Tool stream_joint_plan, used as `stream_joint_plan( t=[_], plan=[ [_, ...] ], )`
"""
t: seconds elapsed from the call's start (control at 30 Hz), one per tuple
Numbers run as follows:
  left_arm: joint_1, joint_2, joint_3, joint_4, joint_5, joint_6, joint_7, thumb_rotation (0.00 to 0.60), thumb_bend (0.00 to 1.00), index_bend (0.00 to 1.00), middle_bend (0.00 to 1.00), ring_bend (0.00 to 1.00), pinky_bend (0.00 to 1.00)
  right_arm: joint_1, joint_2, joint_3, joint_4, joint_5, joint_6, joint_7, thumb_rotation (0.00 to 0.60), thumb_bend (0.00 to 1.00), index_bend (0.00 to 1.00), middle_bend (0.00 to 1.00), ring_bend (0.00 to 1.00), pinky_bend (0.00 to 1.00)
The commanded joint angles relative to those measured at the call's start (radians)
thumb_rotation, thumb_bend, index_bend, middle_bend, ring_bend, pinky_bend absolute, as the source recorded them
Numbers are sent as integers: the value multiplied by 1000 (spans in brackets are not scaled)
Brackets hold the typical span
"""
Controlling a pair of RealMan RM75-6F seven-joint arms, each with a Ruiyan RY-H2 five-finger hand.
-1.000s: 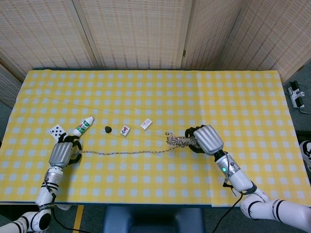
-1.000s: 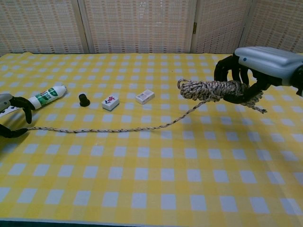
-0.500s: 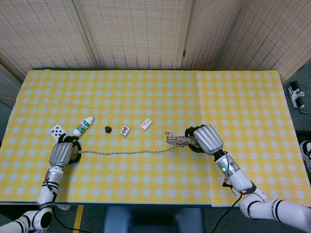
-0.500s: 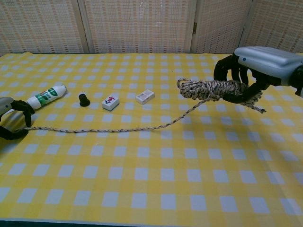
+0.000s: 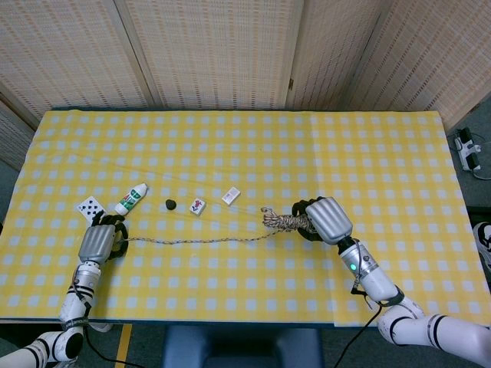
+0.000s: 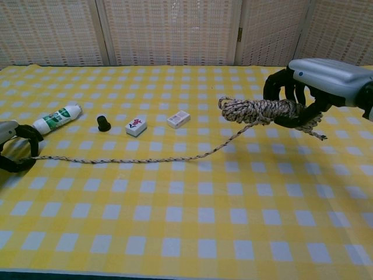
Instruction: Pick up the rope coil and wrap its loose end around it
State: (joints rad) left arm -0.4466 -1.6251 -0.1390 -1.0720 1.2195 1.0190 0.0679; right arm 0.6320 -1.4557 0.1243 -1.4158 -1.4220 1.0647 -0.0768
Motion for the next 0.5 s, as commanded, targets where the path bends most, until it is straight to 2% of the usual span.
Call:
stream_joint_plan(
  t=[0.03,0.2,0.5],
  plan=[
    [-2,-1,-1,2,-2,-4,3,600,435,575,269,192,0,0,-1,-1,1,0,-1,2,600,773,655,547,600,556],
    [-6,-2,-3,4,-10,-13,11,600,463,577,269,192,0,0,-3,-3,5,-2,-4,9,600,773,658,547,601,556],
    [-2,-7,-4,7,8,15,-10,600,586,634,269,215,7,-5,-1,-6,8,-16,8,31,600,773,662,547,603,556]
  ],
)
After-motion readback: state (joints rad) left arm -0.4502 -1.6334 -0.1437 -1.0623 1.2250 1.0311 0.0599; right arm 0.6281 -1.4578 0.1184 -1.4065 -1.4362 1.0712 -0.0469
